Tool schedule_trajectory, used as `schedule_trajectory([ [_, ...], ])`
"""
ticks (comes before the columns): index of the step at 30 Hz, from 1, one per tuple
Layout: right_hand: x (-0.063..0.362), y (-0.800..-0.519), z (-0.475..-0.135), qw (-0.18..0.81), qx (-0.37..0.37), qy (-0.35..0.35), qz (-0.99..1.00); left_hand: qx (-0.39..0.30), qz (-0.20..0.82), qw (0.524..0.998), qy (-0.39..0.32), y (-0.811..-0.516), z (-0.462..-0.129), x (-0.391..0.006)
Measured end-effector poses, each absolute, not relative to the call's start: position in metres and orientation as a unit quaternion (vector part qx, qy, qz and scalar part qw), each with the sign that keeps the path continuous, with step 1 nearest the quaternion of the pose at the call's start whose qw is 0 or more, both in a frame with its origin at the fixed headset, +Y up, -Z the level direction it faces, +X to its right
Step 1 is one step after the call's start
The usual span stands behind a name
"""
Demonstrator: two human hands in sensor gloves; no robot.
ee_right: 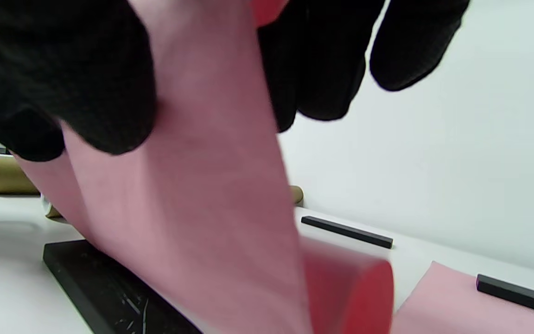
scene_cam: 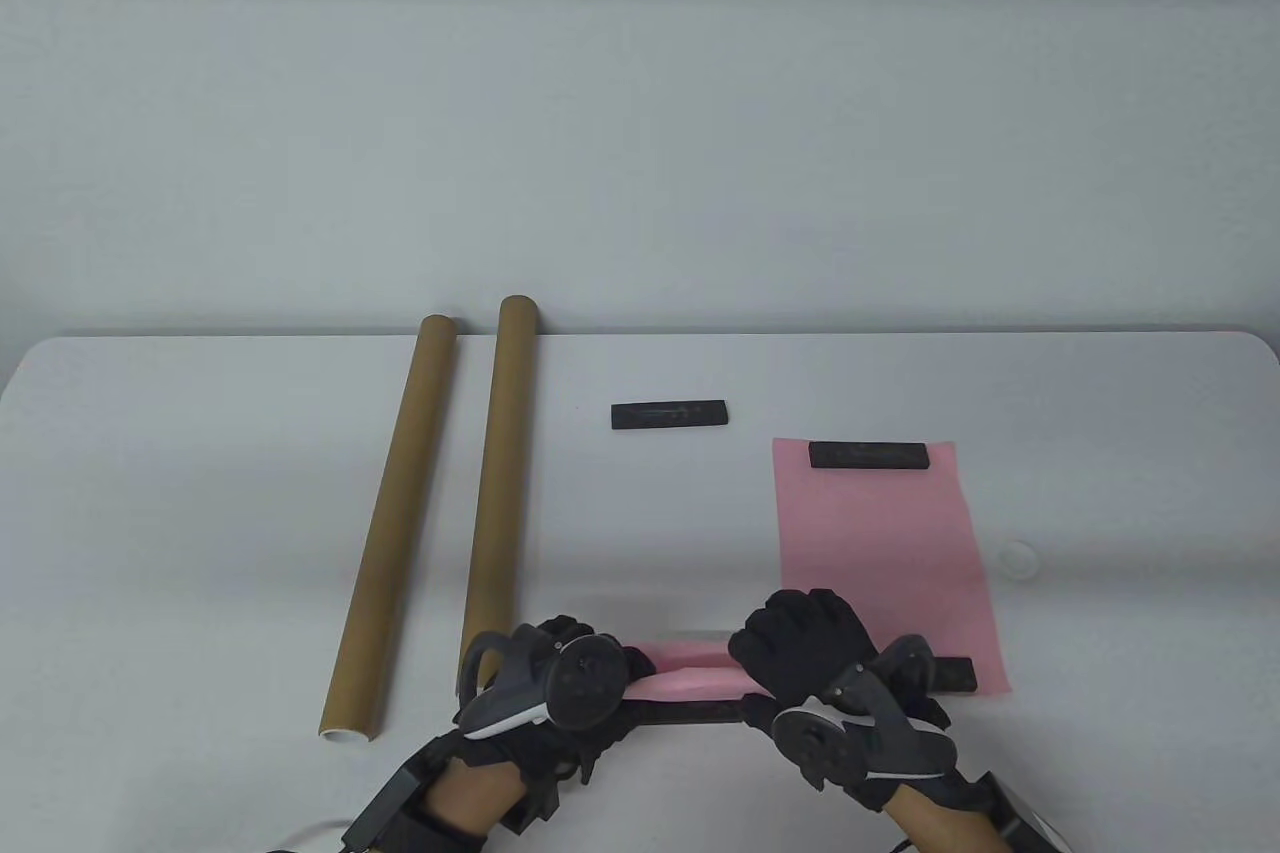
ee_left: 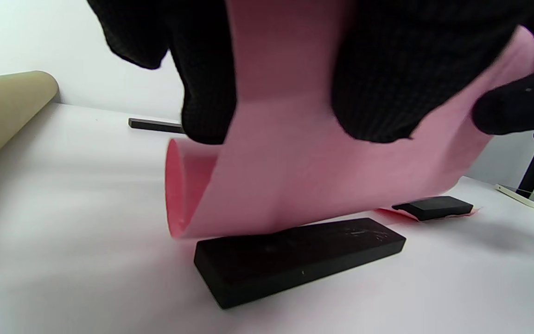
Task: Roll up papers and store in mailing tubes
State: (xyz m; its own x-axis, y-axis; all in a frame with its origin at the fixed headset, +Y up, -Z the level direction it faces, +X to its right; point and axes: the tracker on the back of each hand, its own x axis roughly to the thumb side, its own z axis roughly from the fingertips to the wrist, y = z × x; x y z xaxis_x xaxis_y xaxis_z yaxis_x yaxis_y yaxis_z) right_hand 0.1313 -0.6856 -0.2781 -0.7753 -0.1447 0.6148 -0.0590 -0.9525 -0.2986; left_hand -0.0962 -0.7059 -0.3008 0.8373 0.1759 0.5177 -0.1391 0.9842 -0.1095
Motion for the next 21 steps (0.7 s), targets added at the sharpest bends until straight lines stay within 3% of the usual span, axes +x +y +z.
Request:
schedule_trajectory([
  [3, 0.134, -0.687, -0.282, 0.008, -0.323, 0.143, -0.936, 0.006, 0.051, 0.962, -0.269, -0.703, -0.295, -0.094],
  [7, 0.142, -0.691, -0.291, -0.069, -0.297, 0.079, -0.949, 0.077, -0.013, 0.953, -0.292, -0.697, -0.288, -0.089],
  [13, 0.148, -0.693, -0.297, -0.173, -0.273, 0.018, -0.946, 0.115, -0.07, 0.944, -0.3, -0.697, -0.284, -0.083],
  [16, 0.148, -0.691, -0.291, -0.135, -0.283, 0.06, -0.948, 0.089, -0.036, 0.954, -0.284, -0.697, -0.289, -0.086],
  [21, 0.138, -0.685, -0.276, 0.035, -0.331, 0.178, -0.926, 0.008, 0.071, 0.963, -0.26, -0.7, -0.3, -0.099],
])
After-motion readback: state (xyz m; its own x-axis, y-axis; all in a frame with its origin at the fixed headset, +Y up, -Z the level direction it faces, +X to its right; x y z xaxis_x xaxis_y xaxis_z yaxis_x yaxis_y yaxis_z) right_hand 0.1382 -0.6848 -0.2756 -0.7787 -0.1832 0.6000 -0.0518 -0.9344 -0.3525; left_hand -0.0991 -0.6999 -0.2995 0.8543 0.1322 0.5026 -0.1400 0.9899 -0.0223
